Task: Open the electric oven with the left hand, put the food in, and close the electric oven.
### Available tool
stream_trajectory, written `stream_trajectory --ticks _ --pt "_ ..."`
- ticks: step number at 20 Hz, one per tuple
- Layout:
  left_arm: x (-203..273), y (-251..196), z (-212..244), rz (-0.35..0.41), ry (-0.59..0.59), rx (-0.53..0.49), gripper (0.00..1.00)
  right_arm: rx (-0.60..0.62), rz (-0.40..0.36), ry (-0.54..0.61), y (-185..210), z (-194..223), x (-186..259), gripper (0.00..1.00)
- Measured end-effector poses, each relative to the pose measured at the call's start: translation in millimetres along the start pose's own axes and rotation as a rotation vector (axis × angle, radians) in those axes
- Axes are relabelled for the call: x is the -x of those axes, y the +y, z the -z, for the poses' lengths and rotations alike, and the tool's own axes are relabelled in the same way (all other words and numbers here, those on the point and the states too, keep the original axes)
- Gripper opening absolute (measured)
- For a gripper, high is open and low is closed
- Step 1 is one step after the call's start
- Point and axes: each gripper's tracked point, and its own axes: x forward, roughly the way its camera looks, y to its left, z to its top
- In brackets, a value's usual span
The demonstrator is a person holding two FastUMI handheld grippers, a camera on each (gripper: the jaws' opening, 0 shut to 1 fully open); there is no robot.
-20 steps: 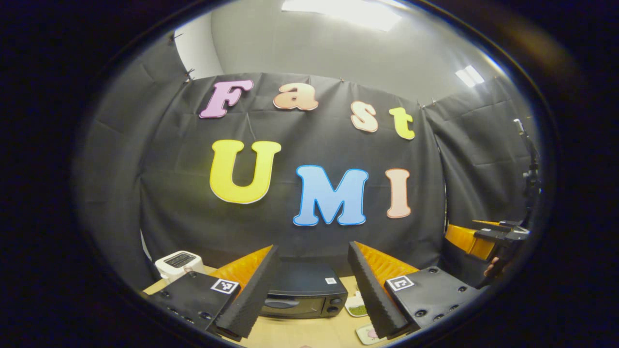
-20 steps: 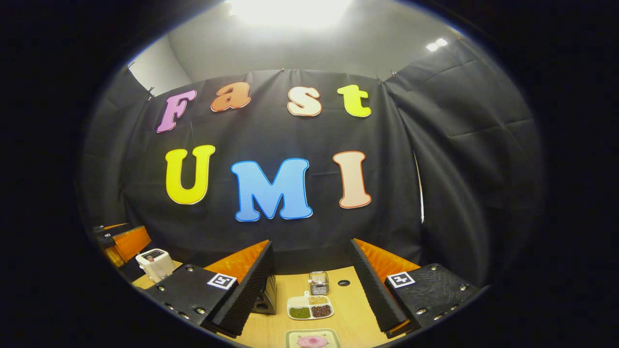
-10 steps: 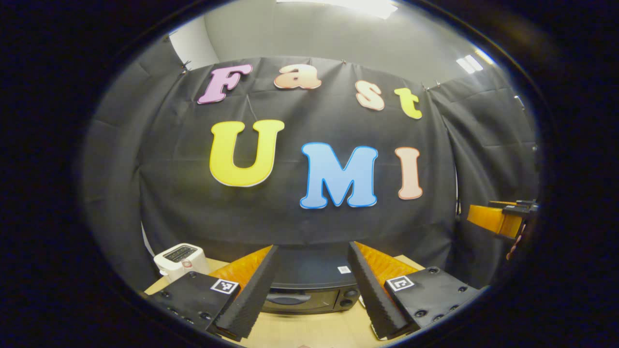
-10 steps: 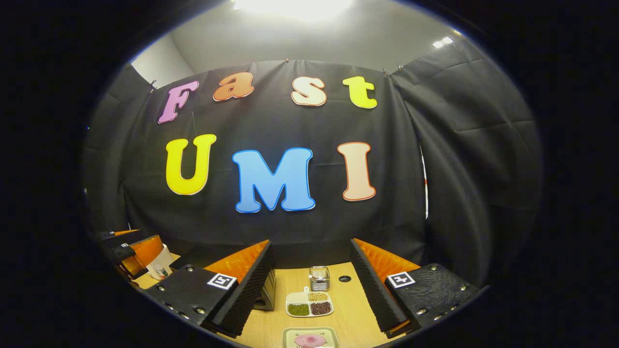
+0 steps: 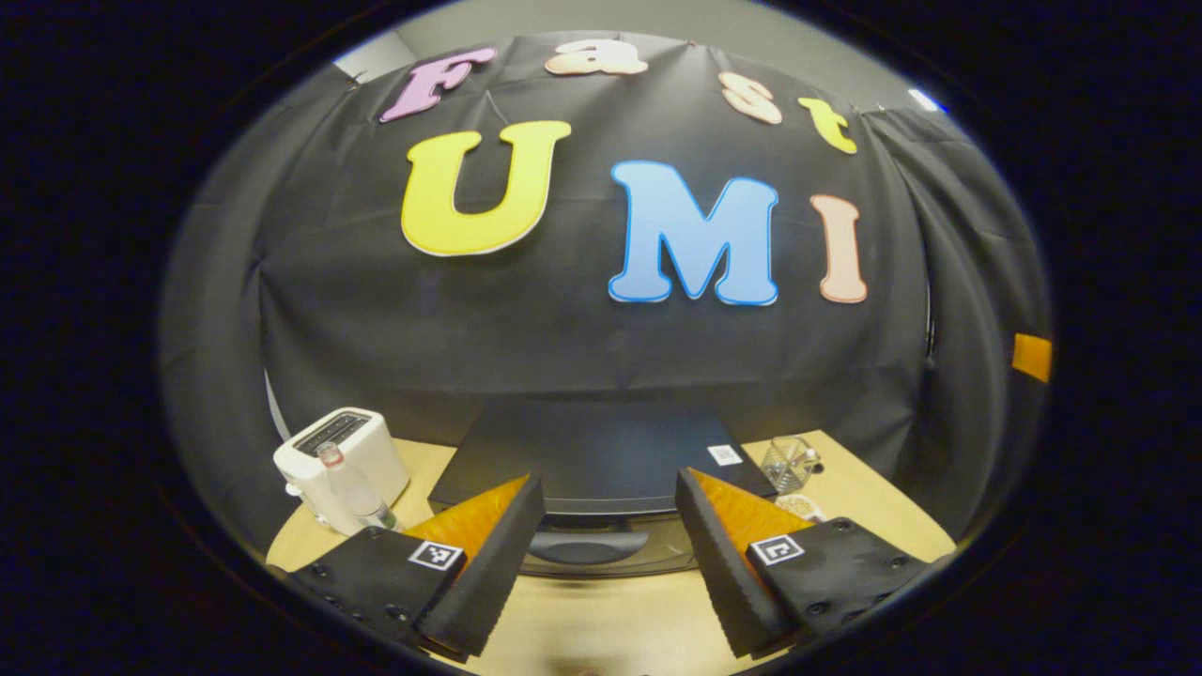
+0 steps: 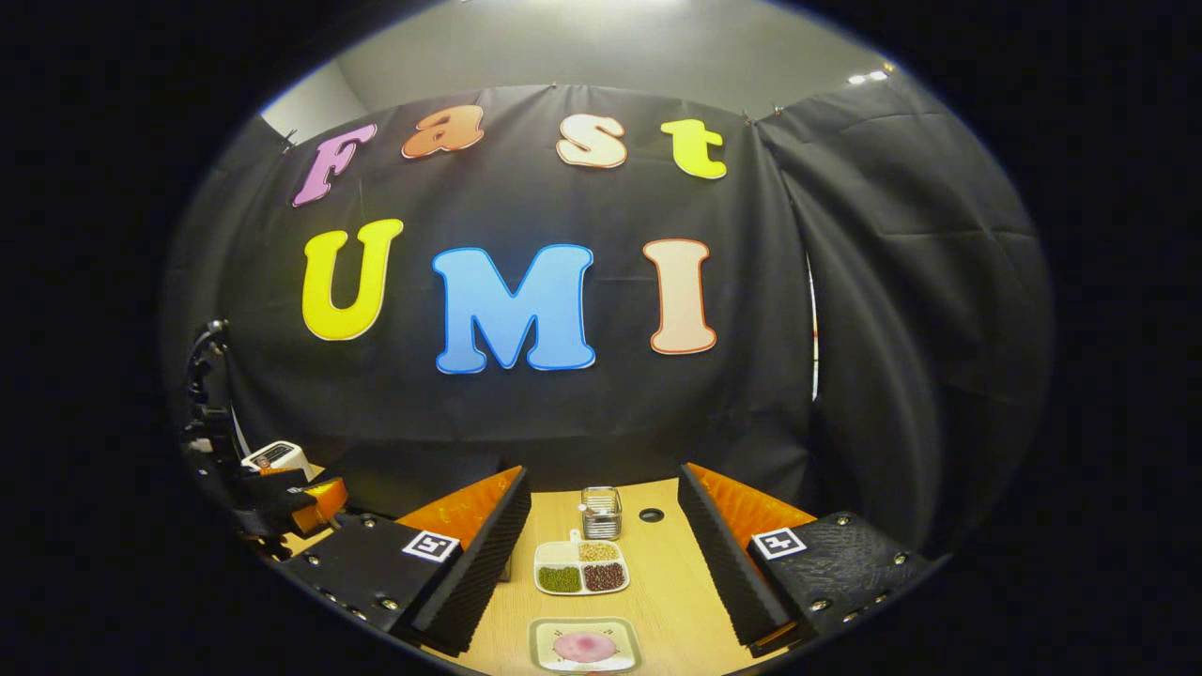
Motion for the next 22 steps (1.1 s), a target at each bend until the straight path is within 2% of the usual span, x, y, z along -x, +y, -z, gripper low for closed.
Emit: stream_trajectory --ticks 2,3,6,7,8,11,12,13,15,16,20,21,22 --pt "-18 6 19 -0.005 0.051 0.005 1.0 0.004 0.009 0.005 0 1 2 0.98" --pt "-24 9 29 -0.007 0.069 0.001 0.95 0.006 0.014 0.004 -1 0 2 0.98" --pt "-40 12 46 -0.005 0.104 -0.04 0.99 0.013 0.024 0.011 -1 4 5 0.98" --pt "-46 11 50 -0.004 0.11 -0.046 0.96 0.014 0.026 0.016 -1 6 5 0.98" --pt "-52 11 53 -0.002 0.12 -0.049 1.0 0.014 0.029 0.022 -1 9 6 0.98" --pt "-63 11 67 -0.008 0.147 -0.062 0.99 0.016 0.039 0.035 -2 13 8 0.98" --pt "-66 11 66 -0.017 0.139 -0.058 0.92 0.016 0.043 0.035 -3 14 8 0.98" --pt "-63 11 65 -0.019 0.142 -0.06 1.0 0.016 0.047 0.035 -3 14 8 0.98" --pt "-63 12 67 -0.019 0.138 -0.066 0.96 0.005 0.048 0.043 -3 19 9 0.98" --pt "-62 13 68 -0.019 0.136 -0.051 1.0 0.0 0.046 0.047 -2 21 9 0.98" --pt "-57 12 70 -0.02 0.139 -0.045 1.0 -0.017 0.035 0.043 1 20 9 0.98" --pt "-54 12 71 -0.019 0.143 -0.038 0.92 -0.016 0.031 0.038 1 19 11 0.98" --pt "-51 12 73 -0.018 0.145 -0.034 0.96 -0.014 0.029 0.033 1 17 12 0.98"
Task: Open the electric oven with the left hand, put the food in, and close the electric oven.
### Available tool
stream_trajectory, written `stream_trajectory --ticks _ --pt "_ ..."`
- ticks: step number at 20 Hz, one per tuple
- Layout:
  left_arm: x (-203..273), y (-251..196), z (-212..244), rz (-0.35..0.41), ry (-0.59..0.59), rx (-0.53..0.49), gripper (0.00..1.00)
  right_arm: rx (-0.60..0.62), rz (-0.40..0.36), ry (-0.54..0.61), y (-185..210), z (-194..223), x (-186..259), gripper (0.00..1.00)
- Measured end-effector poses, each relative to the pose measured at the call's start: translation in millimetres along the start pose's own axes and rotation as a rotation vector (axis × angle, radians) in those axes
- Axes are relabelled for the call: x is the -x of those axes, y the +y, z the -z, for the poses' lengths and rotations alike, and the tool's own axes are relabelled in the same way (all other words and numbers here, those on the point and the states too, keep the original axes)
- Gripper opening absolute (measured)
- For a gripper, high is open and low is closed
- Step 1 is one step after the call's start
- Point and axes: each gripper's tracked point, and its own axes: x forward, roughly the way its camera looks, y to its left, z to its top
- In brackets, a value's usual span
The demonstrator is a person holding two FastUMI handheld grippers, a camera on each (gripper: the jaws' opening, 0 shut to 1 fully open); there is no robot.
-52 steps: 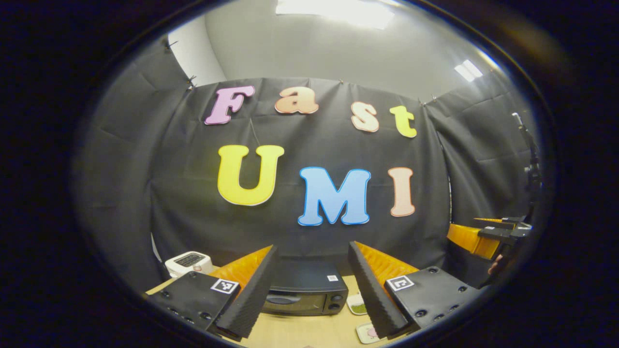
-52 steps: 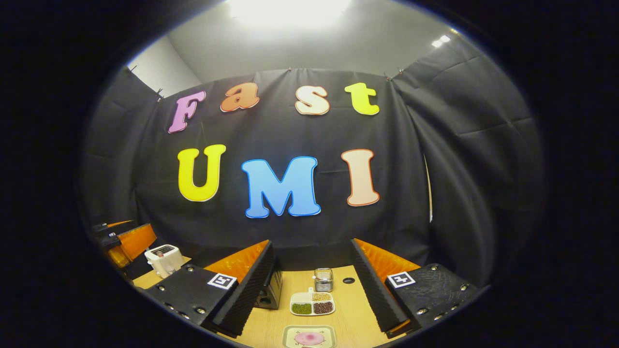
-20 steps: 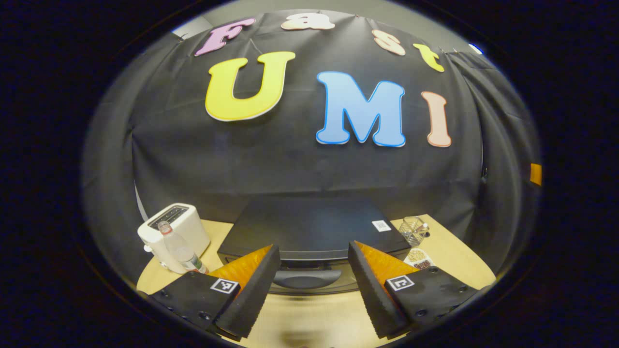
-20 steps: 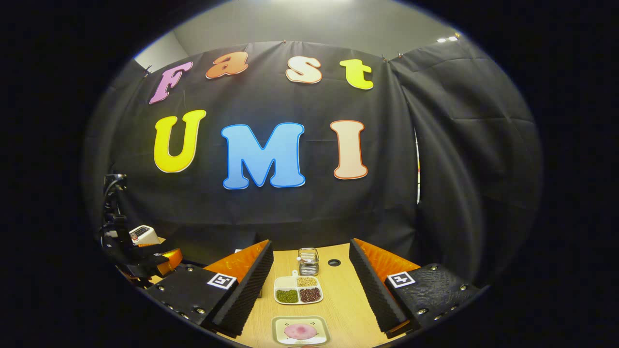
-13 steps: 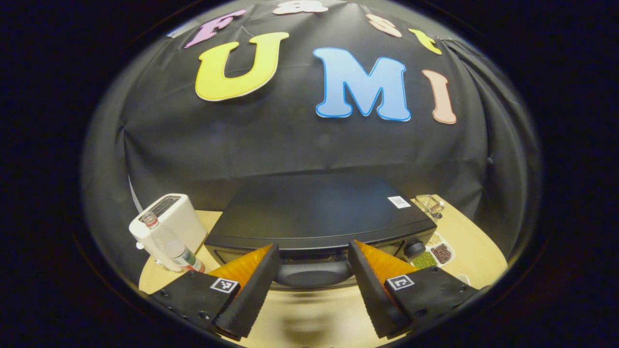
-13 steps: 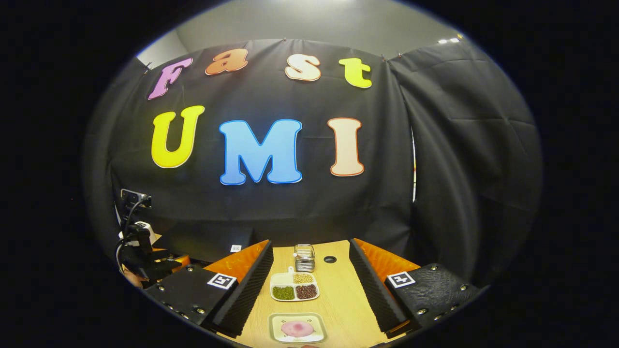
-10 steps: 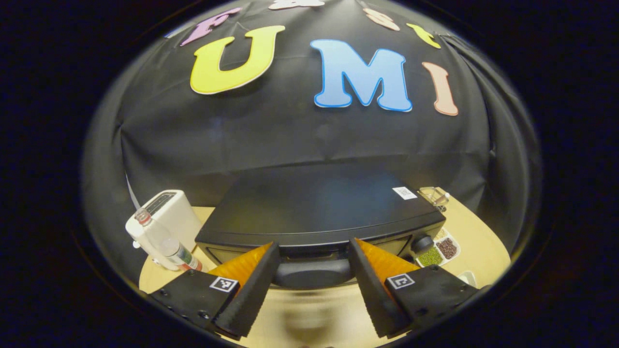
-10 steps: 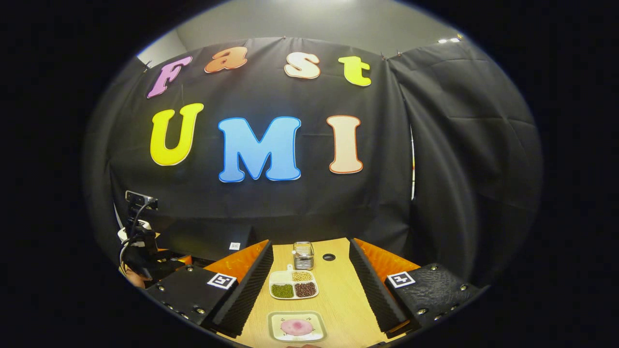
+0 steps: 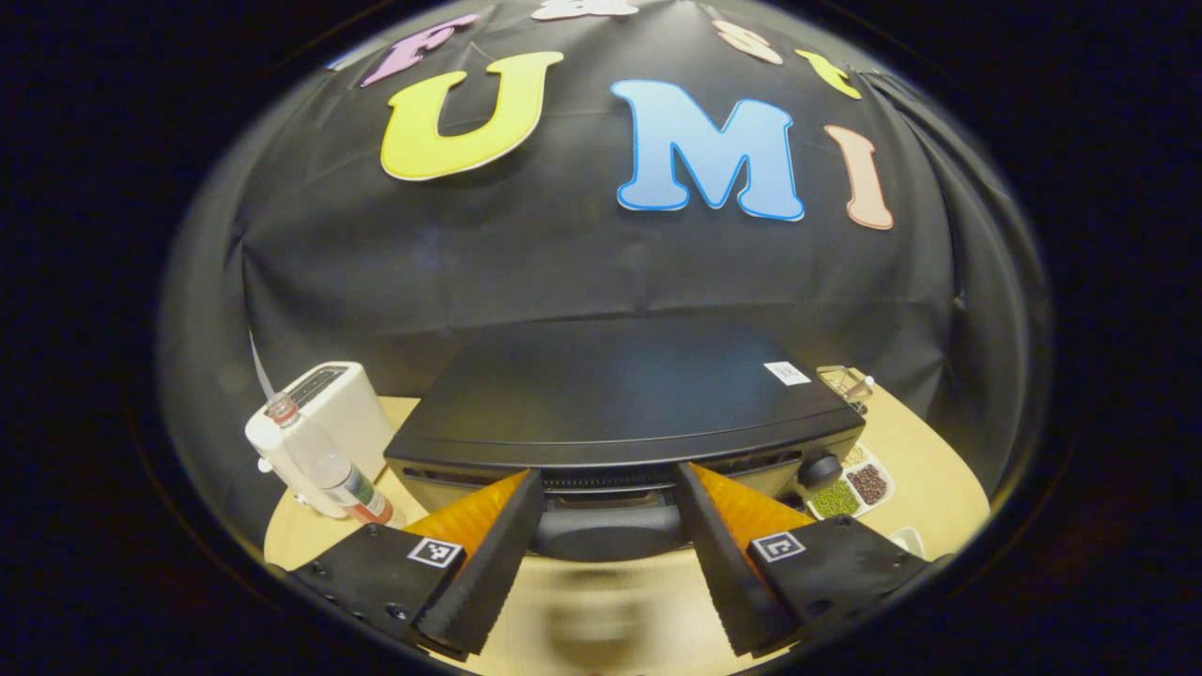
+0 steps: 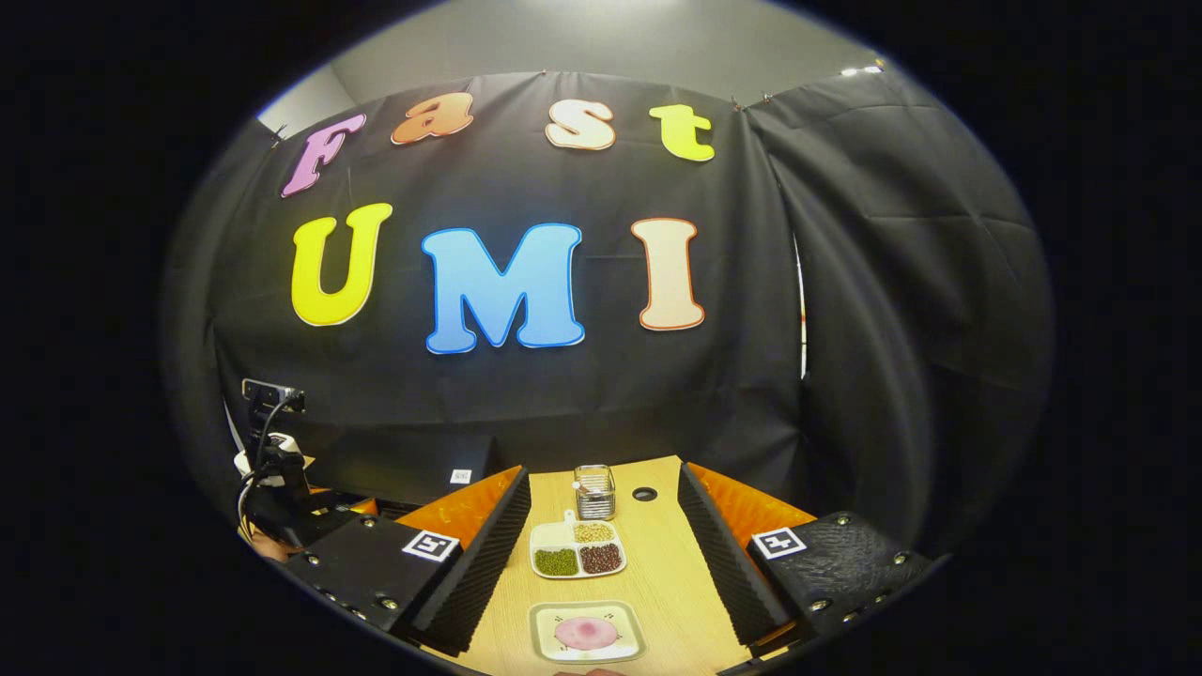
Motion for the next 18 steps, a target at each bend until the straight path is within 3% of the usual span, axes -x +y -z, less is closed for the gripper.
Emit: stream_trajectory --ticks 2,8,11,12,18 --pt "6 -1 5 0.0 0.006 -0.003 1.0 -0.005 -0.006 -0.009 -1 -2 1 0.98" --pt "30 -4 31 -0.009 0.032 -0.014 0.92 -0.023 -0.025 -0.002 0 1 7 0.98" --pt "40 -5 44 -0.013 0.046 -0.029 0.96 -0.021 -0.028 -0.004 -2 0 13 0.98" --pt "42 -6 49 -0.014 0.053 -0.03 0.92 -0.02 -0.027 -0.006 -3 0 14 0.98" --pt "55 -8 75 -0.01 0.075 -0.048 1.0 -0.011 -0.017 -0.001 -7 2 20 0.98"
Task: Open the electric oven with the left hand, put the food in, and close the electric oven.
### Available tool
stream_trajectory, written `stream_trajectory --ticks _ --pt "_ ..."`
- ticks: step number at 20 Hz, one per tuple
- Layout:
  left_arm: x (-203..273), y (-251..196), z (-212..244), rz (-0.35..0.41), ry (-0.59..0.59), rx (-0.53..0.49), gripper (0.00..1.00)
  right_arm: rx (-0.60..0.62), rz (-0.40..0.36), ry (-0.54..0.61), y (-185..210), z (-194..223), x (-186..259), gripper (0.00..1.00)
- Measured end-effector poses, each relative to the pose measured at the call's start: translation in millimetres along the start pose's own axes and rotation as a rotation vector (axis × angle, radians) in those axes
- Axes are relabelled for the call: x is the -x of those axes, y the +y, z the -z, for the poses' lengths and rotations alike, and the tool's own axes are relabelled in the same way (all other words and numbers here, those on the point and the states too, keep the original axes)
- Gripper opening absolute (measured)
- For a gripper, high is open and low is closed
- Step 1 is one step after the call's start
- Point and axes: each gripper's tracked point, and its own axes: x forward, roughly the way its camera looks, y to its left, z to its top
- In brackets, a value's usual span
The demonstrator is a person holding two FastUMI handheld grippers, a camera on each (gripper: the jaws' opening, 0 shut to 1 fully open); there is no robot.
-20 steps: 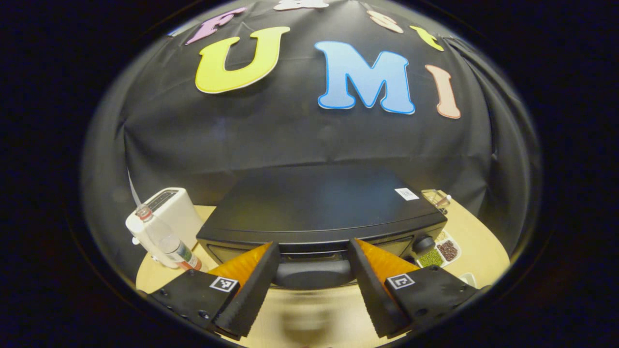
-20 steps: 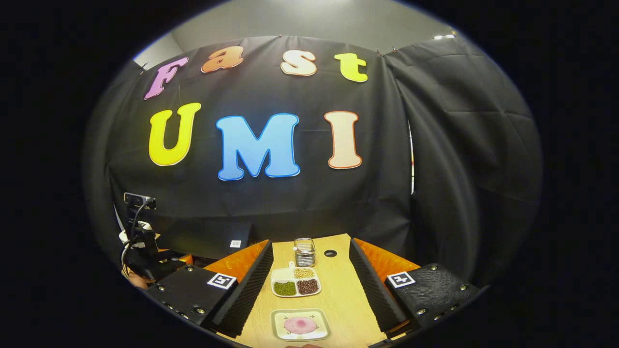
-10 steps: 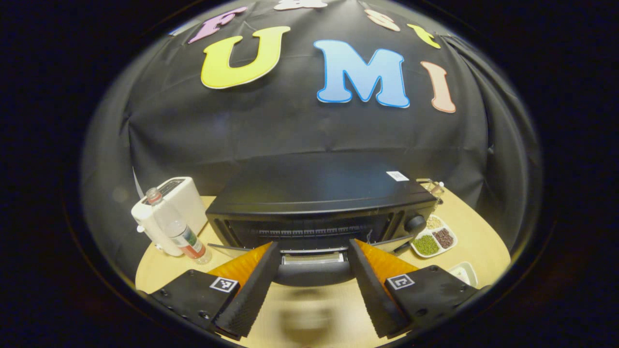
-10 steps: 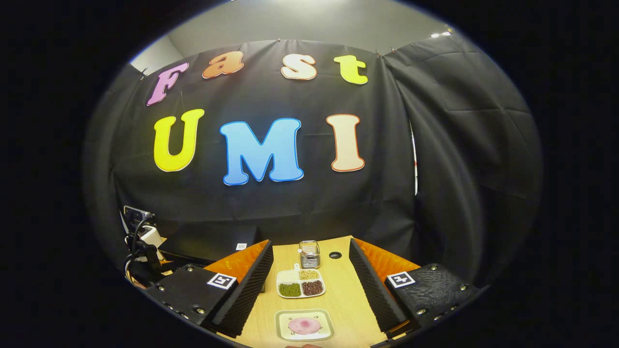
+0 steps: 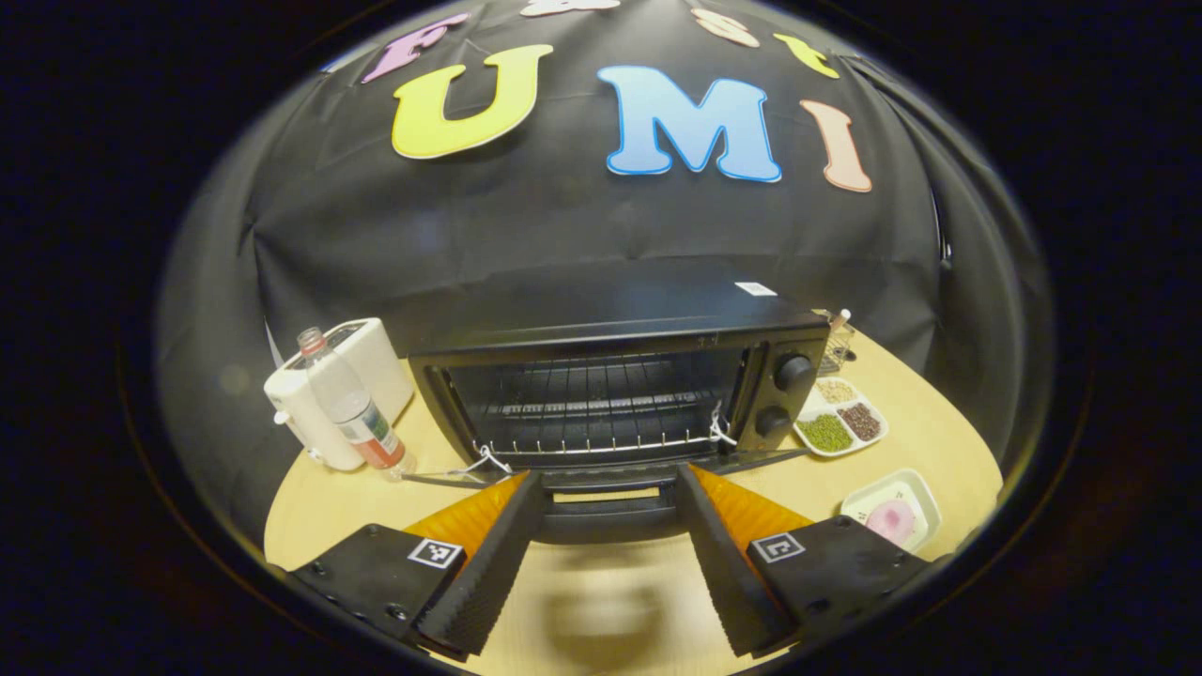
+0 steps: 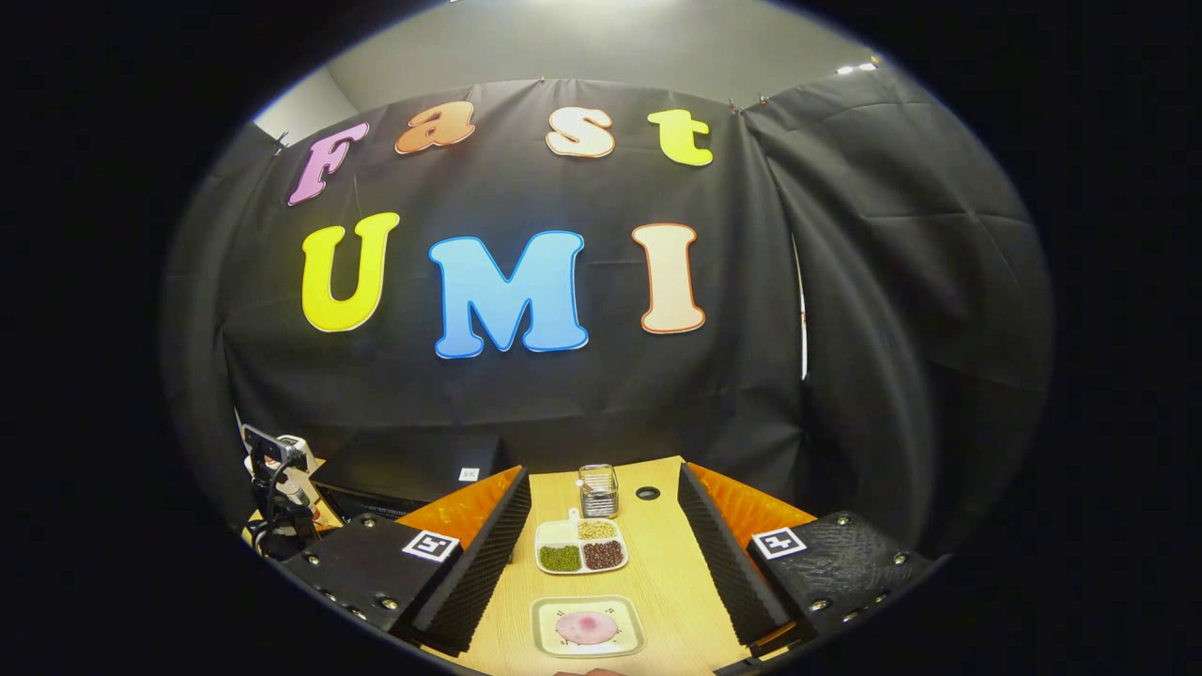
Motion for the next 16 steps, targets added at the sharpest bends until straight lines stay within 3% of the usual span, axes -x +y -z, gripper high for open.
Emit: stream_trajectory --ticks 3,6,7,9,10,11,15,16 --pt "3 -2 13 0.004 0.01 -0.003 0.96 0.0 -0.006 0.012 3 4 3 0.98" --pt "5 -4 33 0.006 0.044 0.004 1.0 0.005 -0.017 0.02 8 6 6 0.98" --pt "6 -5 43 0.011 0.065 0.004 0.92 0.008 -0.021 0.022 9 6 6 0.98" --pt "5 -7 61 0.03 0.11 0.022 1.0 0.016 -0.028 0.028 12 8 7 0.98" --pt "6 -4 69 0.028 0.124 0.029 0.96 0.02 -0.031 0.033 13 10 8 0.98" --pt "7 0 71 0.021 0.123 0.035 1.0 0.024 -0.034 0.039 13 10 8 0.98" --pt "29 10 38 0.015 0.038 0.049 1.0 -0.017 -0.065 0.083 10 17 5 0.98" --pt "36 14 21 0.013 0.001 0.051 0.96 -0.019 -0.073 0.105 8 22 2 0.98"
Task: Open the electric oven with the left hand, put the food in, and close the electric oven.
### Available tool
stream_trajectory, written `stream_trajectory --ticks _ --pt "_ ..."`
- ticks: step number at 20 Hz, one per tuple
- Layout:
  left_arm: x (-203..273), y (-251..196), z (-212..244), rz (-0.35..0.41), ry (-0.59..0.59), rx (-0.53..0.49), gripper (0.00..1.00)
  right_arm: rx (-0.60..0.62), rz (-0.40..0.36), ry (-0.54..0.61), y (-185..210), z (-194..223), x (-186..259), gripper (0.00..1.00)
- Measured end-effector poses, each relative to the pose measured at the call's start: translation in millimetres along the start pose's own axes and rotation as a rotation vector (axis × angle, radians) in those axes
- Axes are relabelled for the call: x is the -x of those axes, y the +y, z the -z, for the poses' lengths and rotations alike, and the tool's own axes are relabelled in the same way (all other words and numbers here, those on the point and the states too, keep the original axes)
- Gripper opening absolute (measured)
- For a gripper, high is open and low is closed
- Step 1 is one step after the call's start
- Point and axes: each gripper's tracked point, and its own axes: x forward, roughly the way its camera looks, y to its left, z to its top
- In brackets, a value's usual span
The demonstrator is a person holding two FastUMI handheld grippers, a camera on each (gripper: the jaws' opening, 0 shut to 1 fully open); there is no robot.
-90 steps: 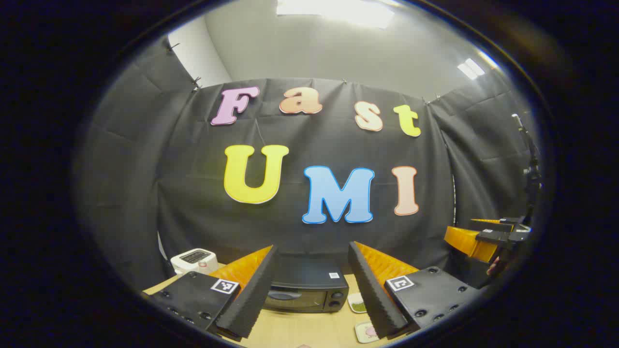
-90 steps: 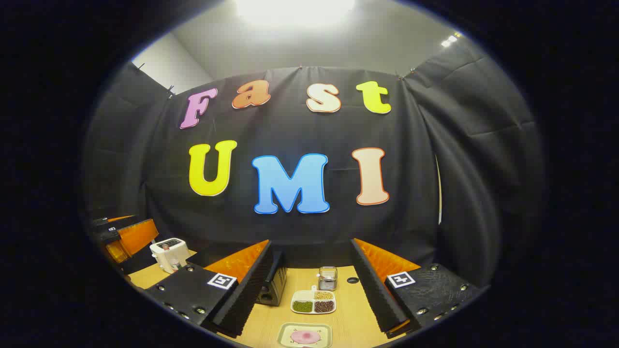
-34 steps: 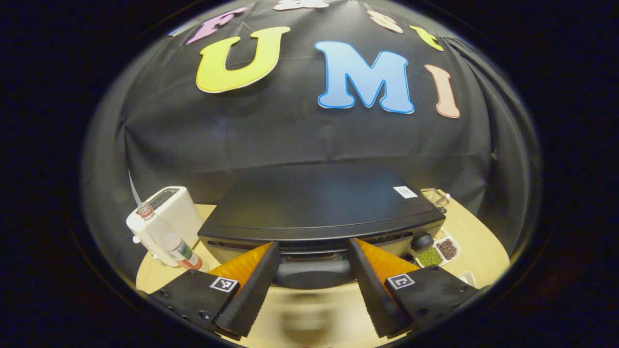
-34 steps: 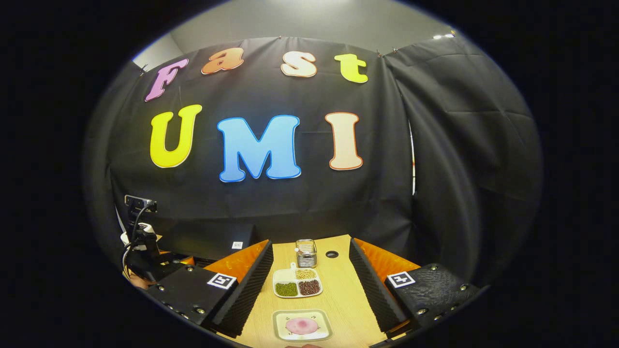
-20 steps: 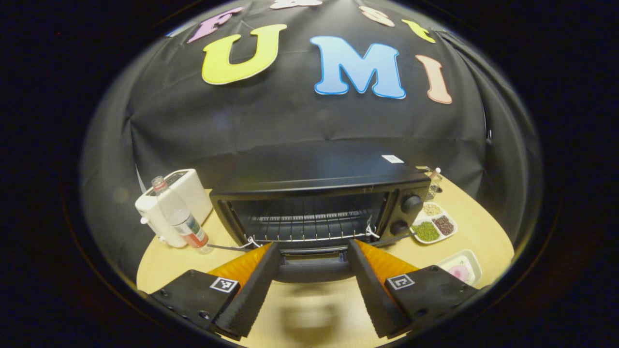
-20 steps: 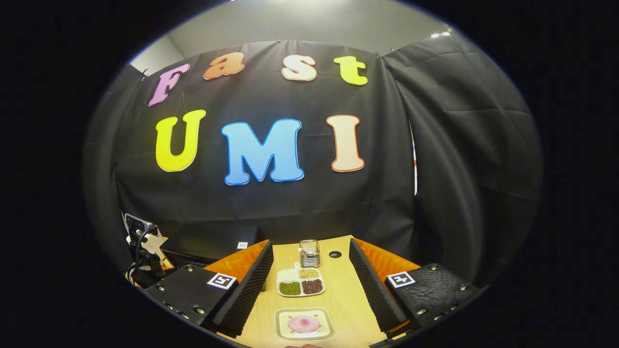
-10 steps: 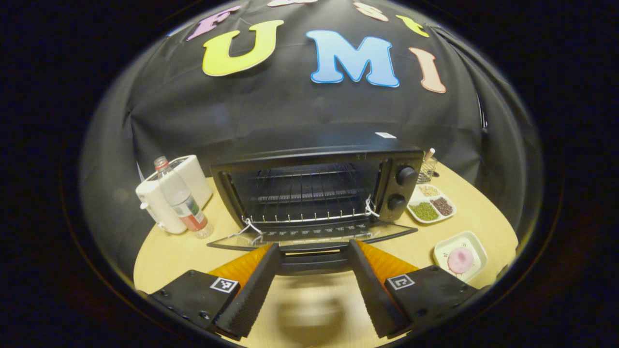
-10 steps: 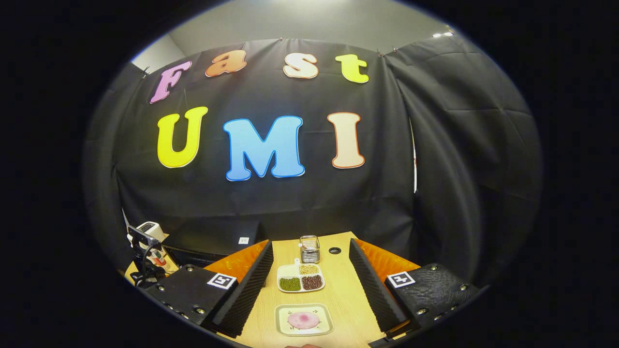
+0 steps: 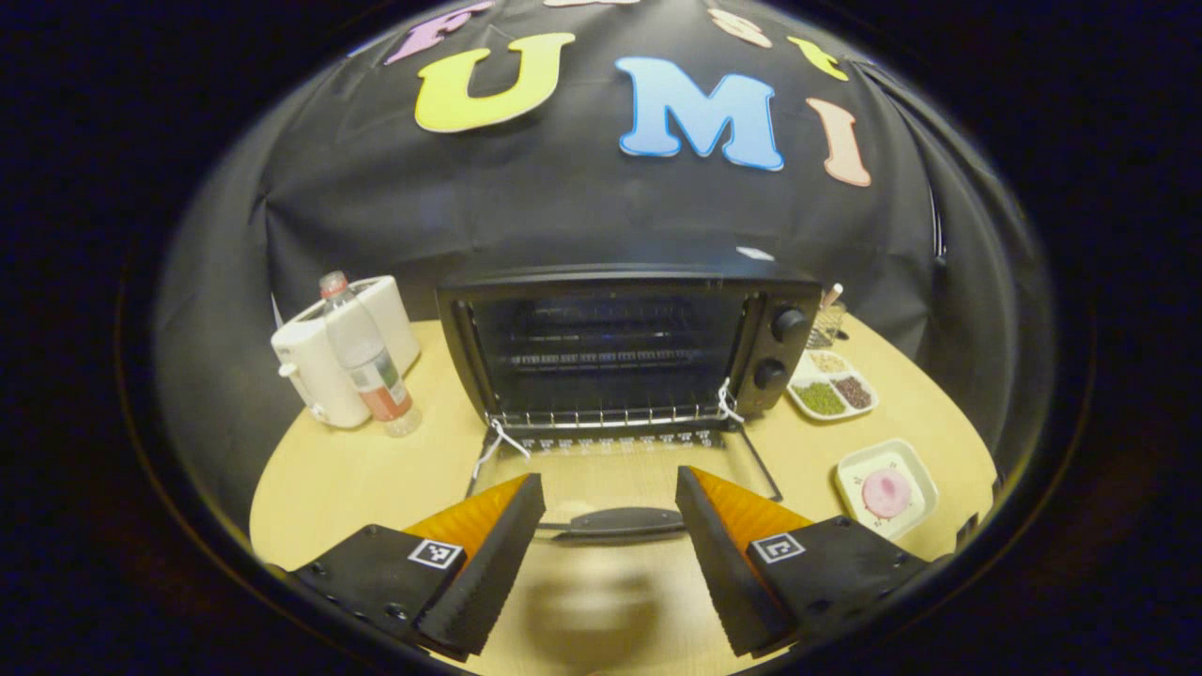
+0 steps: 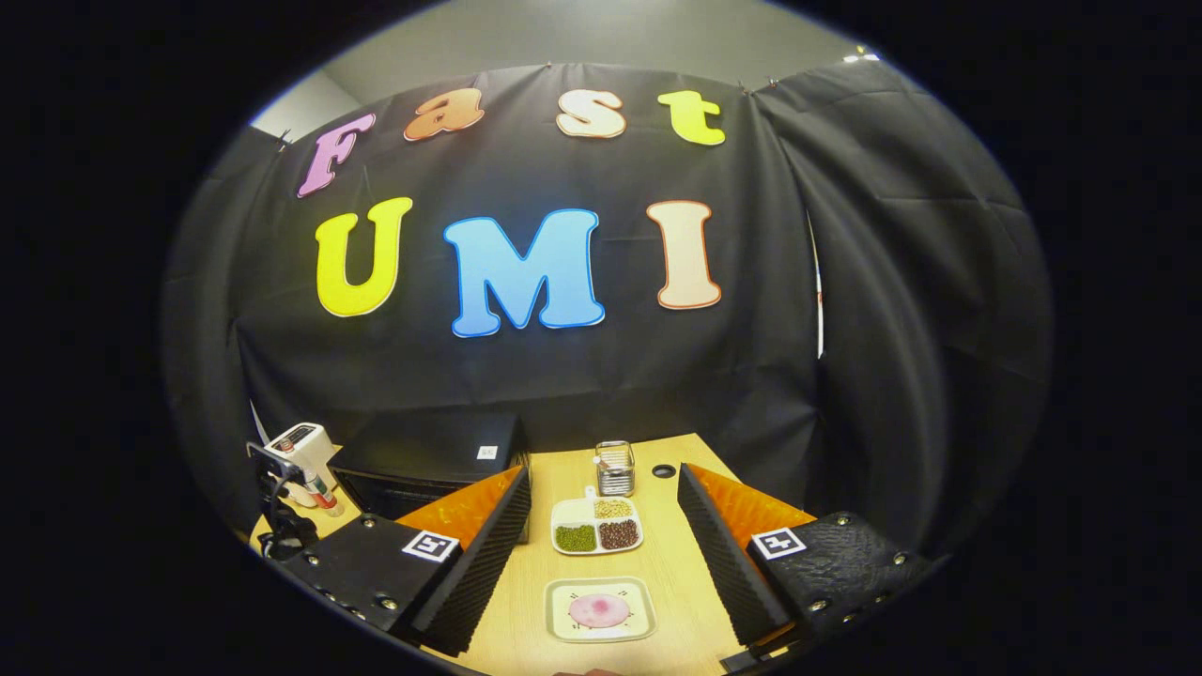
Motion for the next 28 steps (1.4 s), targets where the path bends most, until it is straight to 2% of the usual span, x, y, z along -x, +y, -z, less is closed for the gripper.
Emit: stream_trajectory --ticks 1,2,3,4,5,7,12,14,15,16,17,18,19,20,21,23,25,26,27,28 --pt "9 1 -17 0.0 -0.042 0.005 1.0 0.003 -0.013 0.027 -3 6 -5 0.98" --pt "18 2 -36 -0.001 -0.084 0.008 0.92 0.004 -0.03 0.062 -6 13 -10 0.98" --pt "31 3 -53 -0.003 -0.126 0.011 1.0 -0.003 -0.046 0.101 -10 21 -15 0.98" --pt "43 4 -73 -0.004 -0.167 0.016 1.0 -0.02 -0.062 0.143 -15 30 -20 0.98" --pt "55 5 -89 -0.005 -0.207 0.023 0.95 -0.042 -0.079 0.192 -19 40 -26 0.98" --pt "81 8 -125 -0.01 -0.29 0.031 1.0 -0.101 -0.11 0.274 -26 59 -34 0.98" --pt "128 18 -171 -0.03 -0.416 0.044 1.0 -0.234 -0.175 0.495 -40 115 -60 0.98" --pt "141 23 -177 -0.043 -0.434 0.048 0.92 -0.236 -0.192 0.576 -47 142 -64 0.98" --pt "146 23 -178 -0.042 -0.437 0.051 0.92 -0.234 -0.193 0.614 -50 155 -70 0.98" --pt "149 25 -181 -0.047 -0.444 0.048 1.0 -0.231 -0.192 0.657 -53 167 -74 0.87" --pt "153 29 -181 -0.06 -0.447 0.043 0.95 -0.222 -0.185 0.702 -56 181 -79 0.95" --pt "156 32 -179 -0.068 -0.445 0.041 0.91 -0.213 -0.178 0.748 -57 199 -85 0.95" --pt "160 33 -177 -0.073 -0.438 0.045 0.99 -0.207 -0.176 0.807 -58 216 -89 0.86" --pt "160 35 -173 -0.079 -0.432 0.049 0.99 -0.204 -0.173 0.864 -57 232 -92 0.92" --pt "162 38 -170 -0.087 -0.426 0.054 1.0 -0.199 -0.173 0.918 -57 246 -93 0.88" --pt "161 44 -161 -0.106 -0.413 0.065 1.0 -0.182 -0.154 0.995 -59 269 -101 0.89" --pt "164 54 -153 -0.131 -0.397 0.074 1.0 -0.153 -0.137 1.053 -58 287 -104 0.85" --pt "164 57 -147 -0.139 -0.389 0.085 0.95 -0.128 -0.127 1.084 -61 294 -104 0.85" --pt "166 61 -143 -0.145 -0.38 0.097 1.0 -0.113 -0.122 1.1 -62 297 -106 0.85" --pt "166 66 -137 -0.154 -0.372 0.108 0.97 -0.108 -0.121 1.109 -60 303 -110 0.85"
